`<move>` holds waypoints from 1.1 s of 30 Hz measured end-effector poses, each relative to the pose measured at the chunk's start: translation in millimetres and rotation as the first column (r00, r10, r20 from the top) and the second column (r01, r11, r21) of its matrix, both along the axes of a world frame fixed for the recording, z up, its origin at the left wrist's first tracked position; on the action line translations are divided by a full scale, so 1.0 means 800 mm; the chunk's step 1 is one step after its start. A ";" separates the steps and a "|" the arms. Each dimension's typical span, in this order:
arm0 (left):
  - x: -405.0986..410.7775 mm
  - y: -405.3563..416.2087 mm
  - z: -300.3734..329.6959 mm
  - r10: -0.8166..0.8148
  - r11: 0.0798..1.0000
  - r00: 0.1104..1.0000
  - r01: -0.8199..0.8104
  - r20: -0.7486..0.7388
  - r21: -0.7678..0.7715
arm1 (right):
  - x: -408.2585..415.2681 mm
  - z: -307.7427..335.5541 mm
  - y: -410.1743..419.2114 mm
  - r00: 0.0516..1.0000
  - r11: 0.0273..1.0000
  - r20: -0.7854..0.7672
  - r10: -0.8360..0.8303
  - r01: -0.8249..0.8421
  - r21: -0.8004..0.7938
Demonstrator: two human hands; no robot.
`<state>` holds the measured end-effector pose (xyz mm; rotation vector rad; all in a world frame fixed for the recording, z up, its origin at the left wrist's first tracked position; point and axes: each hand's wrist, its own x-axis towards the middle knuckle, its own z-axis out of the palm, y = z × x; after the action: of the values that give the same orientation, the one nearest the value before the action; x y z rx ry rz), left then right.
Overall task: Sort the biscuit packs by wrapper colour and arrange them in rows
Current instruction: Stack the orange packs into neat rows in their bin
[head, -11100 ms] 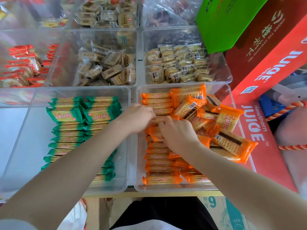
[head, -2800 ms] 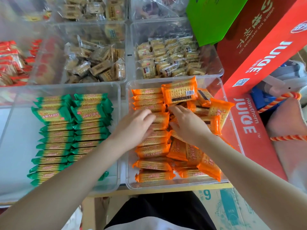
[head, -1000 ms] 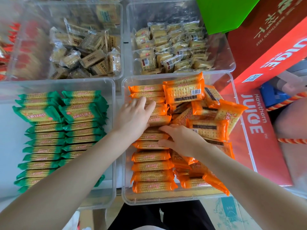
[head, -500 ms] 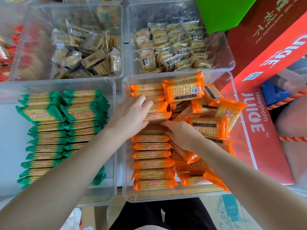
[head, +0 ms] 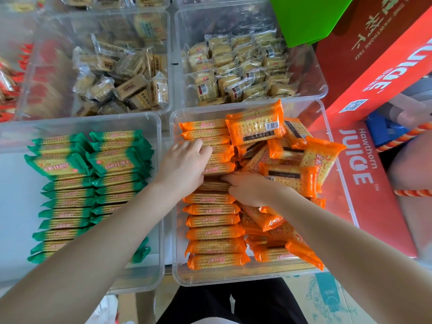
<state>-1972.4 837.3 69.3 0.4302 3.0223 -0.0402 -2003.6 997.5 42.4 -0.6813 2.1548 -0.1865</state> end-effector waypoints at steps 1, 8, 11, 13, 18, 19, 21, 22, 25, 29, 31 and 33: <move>0.001 -0.001 0.002 0.006 1.000 1.000 -0.006 -0.010 0.009 | -0.001 0.001 -0.001 1.000 1.000 0.019 -0.011 0.011 -0.005; 0.000 -0.016 0.021 0.072 0.997 0.994 -0.068 -0.087 0.040 | 0.001 0.002 0.013 0.943 0.946 -0.125 -0.309 0.291 -0.142; -0.008 -0.020 0.025 0.030 0.999 0.999 -0.029 -0.015 0.039 | 0.009 -0.009 0.009 0.898 0.911 -0.181 -0.402 0.372 -0.177; -0.008 -0.020 0.027 0.018 0.997 0.999 -0.022 0.044 0.071 | 0.013 -0.013 0.008 0.876 0.888 -0.181 -0.447 0.408 -0.213; 0.007 -0.020 0.027 -0.067 0.988 0.997 0.060 0.048 0.144 | 0.006 -0.008 0.012 0.894 0.885 -0.115 -0.433 0.397 -0.241; 0.011 -0.020 0.026 -0.086 0.986 0.995 0.077 0.058 0.147 | 0.004 -0.005 0.013 0.897 0.884 -0.086 -0.433 0.404 -0.235; 0.018 -0.018 0.023 -0.109 0.982 0.990 0.093 0.087 0.164 | -0.002 0.002 0.014 0.892 0.869 -0.004 -0.451 0.438 -0.228; 0.021 -0.016 0.022 -0.102 0.982 0.989 0.082 0.110 0.169 | -0.005 0.004 0.014 0.877 0.850 0.063 -0.476 0.477 -0.225; 0.026 -0.009 0.016 -0.071 0.986 0.978 0.039 0.196 0.162 | -0.014 0.008 0.014 0.852 0.831 0.164 -0.497 0.522 -0.192; 0.028 -0.009 0.016 -0.096 0.989 0.971 0.068 0.220 0.132 | -0.015 0.010 0.011 0.890 0.868 0.189 -0.414 0.449 -0.213; 0.032 -0.011 0.015 -0.097 0.985 0.972 0.063 0.216 0.159 | -0.015 0.009 0.008 0.932 0.913 0.111 -0.345 0.361 -0.193; 0.037 -0.013 0.014 -0.123 0.978 0.976 0.088 0.181 0.189 | -0.016 0.009 0.009 0.935 0.917 0.070 -0.348 0.355 -0.180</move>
<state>-1943.1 827.0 80.9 0.5745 2.8202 0.2543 -2016.0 1004.3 49.7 -0.3839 2.2279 -0.5997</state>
